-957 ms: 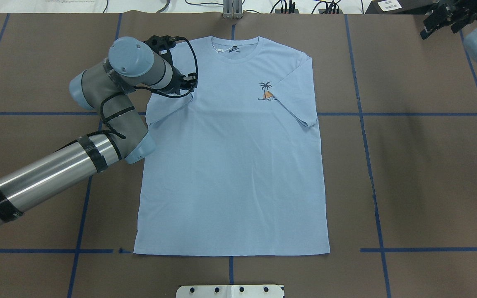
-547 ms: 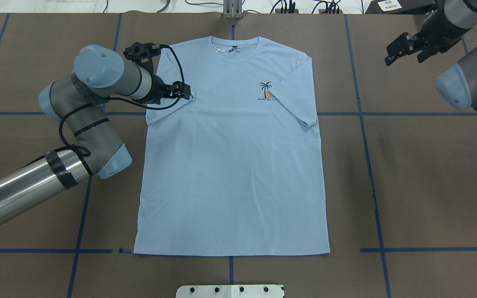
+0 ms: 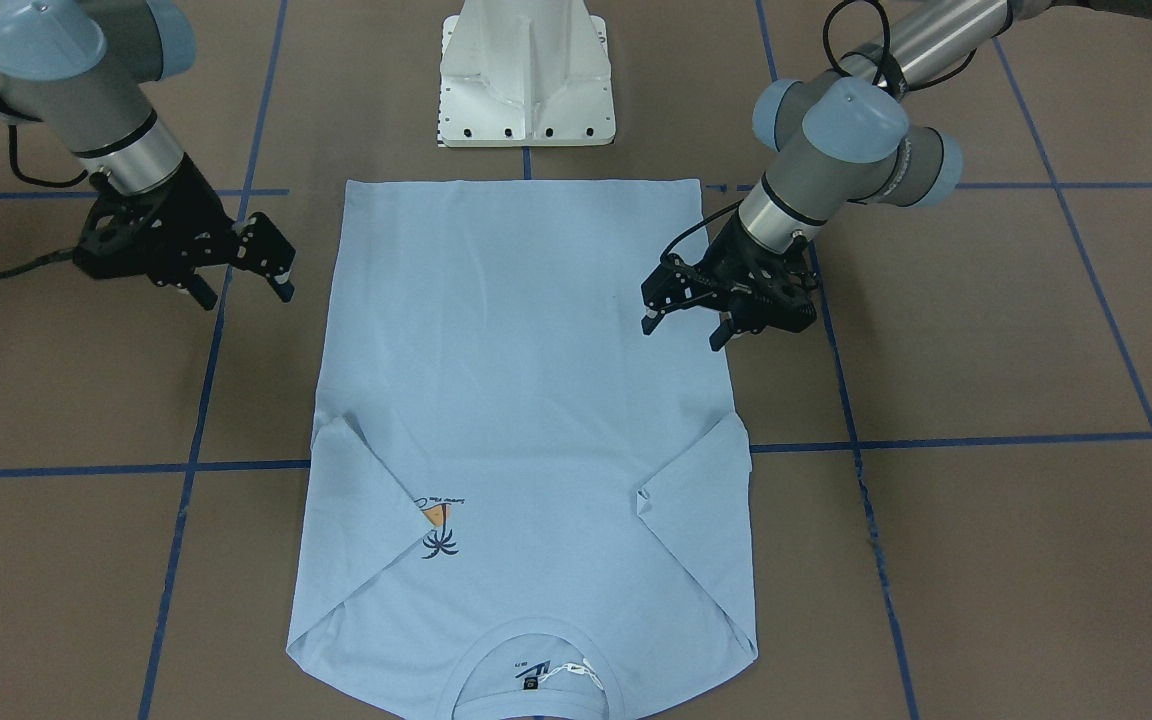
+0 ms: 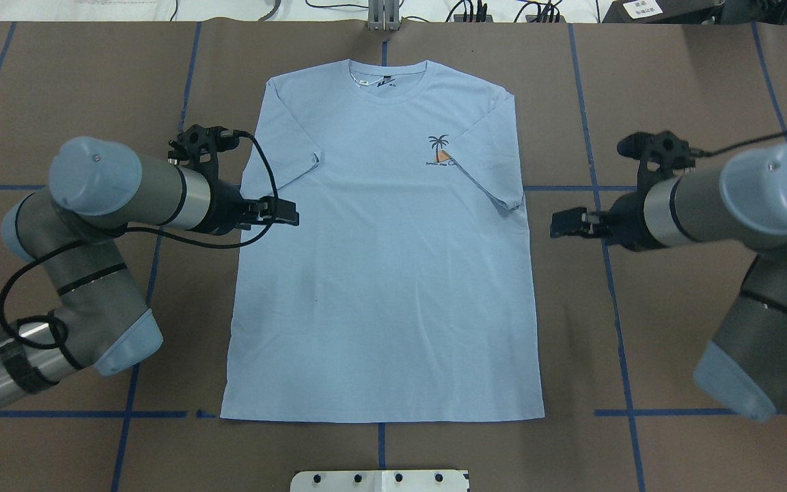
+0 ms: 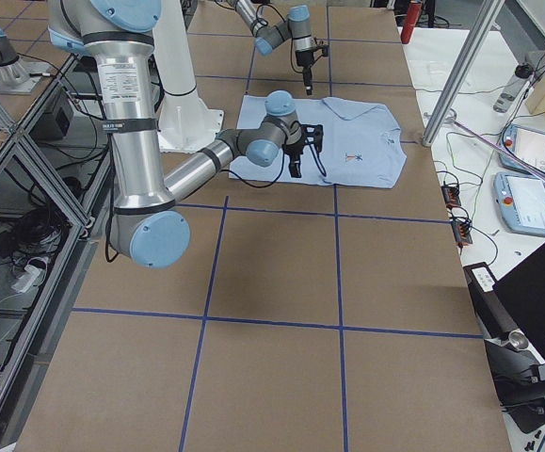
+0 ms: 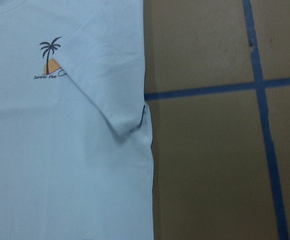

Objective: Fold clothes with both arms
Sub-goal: 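Move both grippers to the hem corners nearest the robot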

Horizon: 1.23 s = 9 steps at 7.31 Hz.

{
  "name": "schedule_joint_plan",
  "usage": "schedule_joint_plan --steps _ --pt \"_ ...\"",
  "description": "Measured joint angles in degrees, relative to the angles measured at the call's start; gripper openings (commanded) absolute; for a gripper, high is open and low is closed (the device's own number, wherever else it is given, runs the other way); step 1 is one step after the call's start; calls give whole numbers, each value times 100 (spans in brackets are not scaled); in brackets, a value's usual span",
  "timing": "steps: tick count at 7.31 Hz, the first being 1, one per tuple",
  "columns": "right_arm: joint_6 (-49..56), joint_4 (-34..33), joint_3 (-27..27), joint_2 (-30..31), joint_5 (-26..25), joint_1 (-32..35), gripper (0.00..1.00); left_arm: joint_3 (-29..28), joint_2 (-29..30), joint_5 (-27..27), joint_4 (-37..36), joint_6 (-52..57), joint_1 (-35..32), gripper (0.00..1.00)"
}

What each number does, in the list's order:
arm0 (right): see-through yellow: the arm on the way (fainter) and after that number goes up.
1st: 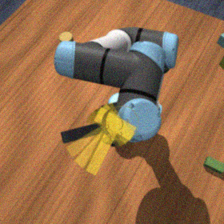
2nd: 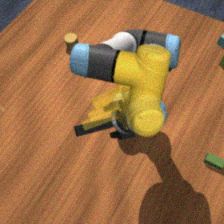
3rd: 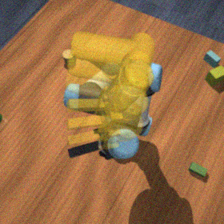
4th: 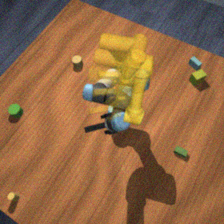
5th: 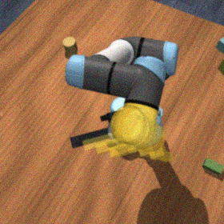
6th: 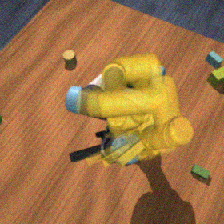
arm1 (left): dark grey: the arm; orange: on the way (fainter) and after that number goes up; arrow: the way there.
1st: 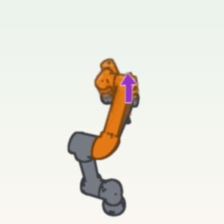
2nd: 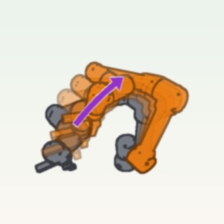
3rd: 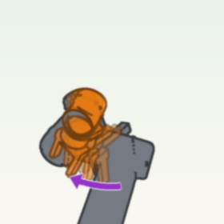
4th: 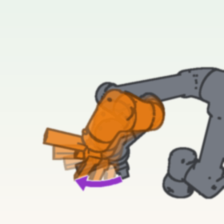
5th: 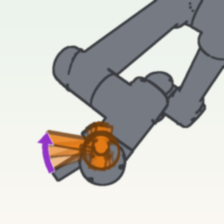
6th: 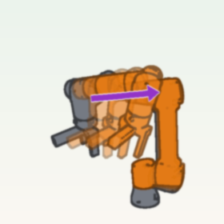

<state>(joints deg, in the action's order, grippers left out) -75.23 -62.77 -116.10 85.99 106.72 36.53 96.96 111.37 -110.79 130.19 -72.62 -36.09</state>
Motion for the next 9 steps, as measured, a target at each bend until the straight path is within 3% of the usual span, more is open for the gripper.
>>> schedule_joint_plan --steps 2,4,6,9 --pt "-1315 313 -843 943 -1083 -1316 99 1040 -1062 259 23 -453 579 100" --pt "-2227 349 -1093 1261 -2180 -2397 100 1692 -1767 1176 27 -1332 1658 97" --pt "-2419 352 -1114 1298 -2527 -2718 100 1785 -1980 2052 -7 -2098 2621 69" --pt "-2443 353 -1112 1292 -2583 -2762 100 1755 -2117 2370 -27 -2394 2926 60"
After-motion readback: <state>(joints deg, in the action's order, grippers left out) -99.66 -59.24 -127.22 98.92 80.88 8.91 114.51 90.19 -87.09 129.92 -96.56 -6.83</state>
